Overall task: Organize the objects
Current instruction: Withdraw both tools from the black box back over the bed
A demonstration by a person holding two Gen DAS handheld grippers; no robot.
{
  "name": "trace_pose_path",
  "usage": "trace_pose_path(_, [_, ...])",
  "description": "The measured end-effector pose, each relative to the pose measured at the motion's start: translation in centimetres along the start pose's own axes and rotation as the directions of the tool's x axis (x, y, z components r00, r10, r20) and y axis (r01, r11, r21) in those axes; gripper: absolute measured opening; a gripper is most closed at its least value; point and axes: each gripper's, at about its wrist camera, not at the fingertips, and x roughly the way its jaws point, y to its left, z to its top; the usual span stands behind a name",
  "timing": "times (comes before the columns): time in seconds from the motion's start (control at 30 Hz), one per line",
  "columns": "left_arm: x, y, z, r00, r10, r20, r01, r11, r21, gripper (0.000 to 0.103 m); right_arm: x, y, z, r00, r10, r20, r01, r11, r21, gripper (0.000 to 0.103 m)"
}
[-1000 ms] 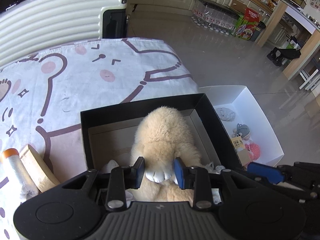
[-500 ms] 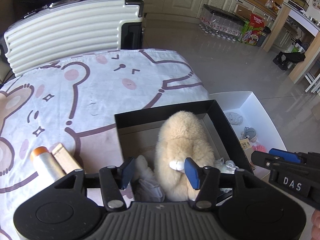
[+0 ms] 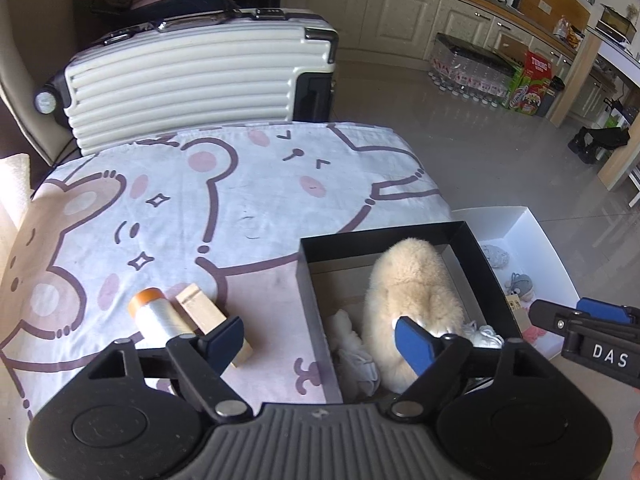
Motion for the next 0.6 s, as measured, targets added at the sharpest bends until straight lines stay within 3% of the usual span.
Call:
trace_pose_path(0.17, [-0.8, 1.0, -0.3, 1.000, 0.018, 0.010, -0.018, 1.000, -0.009, 0.097, -0.7, 0.4, -0.1, 1.000, -0.006, 0.017, 0.006, 1.000, -0.013, 0.069])
trace_pose_path(0.6, [-1.7, 2.5, -0.7, 0.997, 0.073, 0.028, -0.073, 0.997, -0.013, 0.103, -1.5, 1.3, -0.3, 0.997, -0.060, 0.046, 0.062, 0.997, -0.037, 0.100])
